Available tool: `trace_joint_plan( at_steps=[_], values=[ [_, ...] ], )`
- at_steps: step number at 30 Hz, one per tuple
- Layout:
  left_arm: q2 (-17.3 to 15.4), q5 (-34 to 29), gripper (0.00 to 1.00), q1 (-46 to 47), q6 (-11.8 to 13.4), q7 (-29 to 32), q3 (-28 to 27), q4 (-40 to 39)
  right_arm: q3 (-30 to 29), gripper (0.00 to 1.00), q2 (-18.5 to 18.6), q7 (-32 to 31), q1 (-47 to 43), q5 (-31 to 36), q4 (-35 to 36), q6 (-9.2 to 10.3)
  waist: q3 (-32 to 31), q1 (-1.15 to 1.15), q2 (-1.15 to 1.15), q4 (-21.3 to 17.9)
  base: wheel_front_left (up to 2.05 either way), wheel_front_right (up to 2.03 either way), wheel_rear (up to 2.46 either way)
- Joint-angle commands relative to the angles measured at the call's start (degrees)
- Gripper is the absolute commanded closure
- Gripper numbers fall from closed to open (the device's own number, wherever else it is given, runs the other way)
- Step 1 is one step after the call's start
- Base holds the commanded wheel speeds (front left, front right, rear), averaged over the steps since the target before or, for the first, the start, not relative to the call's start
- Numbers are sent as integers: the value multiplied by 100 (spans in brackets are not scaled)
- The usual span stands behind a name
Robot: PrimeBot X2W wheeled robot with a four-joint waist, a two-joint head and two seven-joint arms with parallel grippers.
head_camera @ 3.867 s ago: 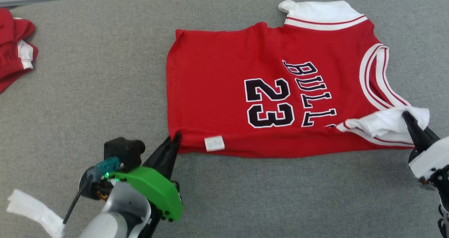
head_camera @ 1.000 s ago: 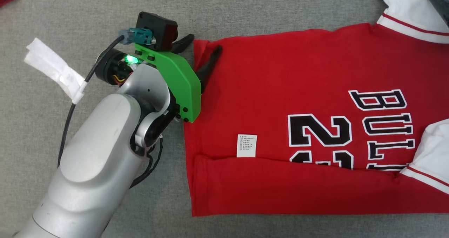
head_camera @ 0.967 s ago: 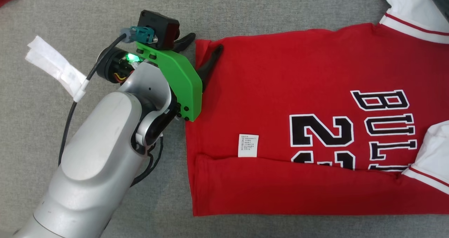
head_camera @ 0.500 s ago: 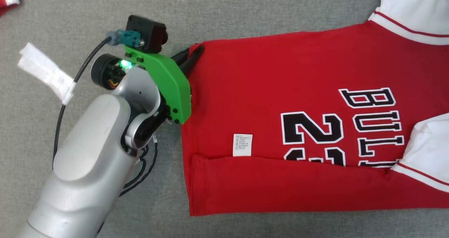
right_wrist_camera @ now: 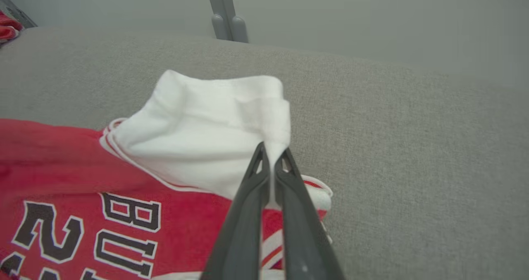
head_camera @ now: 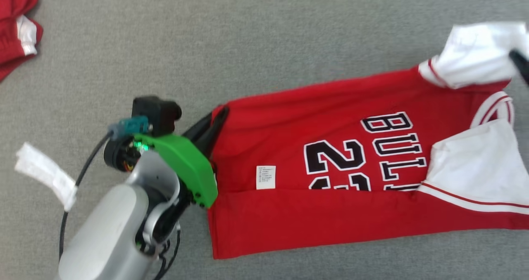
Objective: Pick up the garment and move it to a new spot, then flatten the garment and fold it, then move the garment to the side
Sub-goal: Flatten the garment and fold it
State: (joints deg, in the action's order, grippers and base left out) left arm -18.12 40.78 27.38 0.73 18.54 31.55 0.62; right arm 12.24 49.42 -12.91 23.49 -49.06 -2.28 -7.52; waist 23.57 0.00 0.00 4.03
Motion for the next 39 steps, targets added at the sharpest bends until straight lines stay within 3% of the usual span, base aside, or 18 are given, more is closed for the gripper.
trace_joint_plan(
  at_steps=[1,7,12,13,14,15,16,20,23,26,29,31,39],
  values=[
    [-106,1,100,-256,61,-78,-13,-144,-39,100,-94,117,-387,-16,150,6,-420,0,0,-358,0,0,0],
    [-336,-49,100,-1214,346,-427,-59,-708,-161,100,-634,397,-1634,128,623,5,-644,0,0,-572,0,0,0],
    [-316,-16,100,-1772,420,-743,-40,-749,-182,100,-1058,444,-2096,497,625,6,-743,0,0,-629,0,0,0],
    [-325,-44,80,-1840,439,-801,-34,-709,-175,100,-1144,452,-2117,618,551,6,-766,0,0,-645,0,0,0],
    [-351,-103,56,-1884,451,-852,-26,-678,-136,61,-1201,414,-2142,687,508,5,-779,0,0,-650,0,0,0],
    [-388,-183,13,-1953,472,-901,19,-621,-107,0,-1278,400,-2158,762,476,4,-800,0,0,-651,0,0,0],
    [-411,-217,0,-2020,465,-885,73,-565,-118,0,-1327,376,-2169,811,427,4,-818,0,0,-647,0,0,0],
    [-632,-575,0,-2177,527,-966,221,-313,-183,0,-1375,153,-2290,857,371,4,-919,0,0,-612,0,0,0],
    [-583,-617,0,-2434,609,-1102,295,-289,-483,0,-1356,-18,-2407,760,462,4,-971,0,0,-597,0,0,0],
    [-551,-749,0,-2596,962,-1553,33,-340,-941,0,-1422,-179,-2318,899,481,5,-947,0,0,-596,0,0,0],
    [-375,-940,0,-2739,1314,-2296,-217,-305,-1193,0,-1668,-495,-2057,1150,272,3,-864,0,0,-557,0,0,0],
    [-200,-996,0,-2760,1400,-2721,-294,-250,-1179,0,-1747,-739,-1902,1424,46,5,-806,0,0,-491,0,0,0],
    [371,-1183,0,-2619,1288,-3341,-346,99,-981,0,-2053,-1168,-1268,2088,-1107,5,-688,0,0,-182,0,0,0]
  ],
)
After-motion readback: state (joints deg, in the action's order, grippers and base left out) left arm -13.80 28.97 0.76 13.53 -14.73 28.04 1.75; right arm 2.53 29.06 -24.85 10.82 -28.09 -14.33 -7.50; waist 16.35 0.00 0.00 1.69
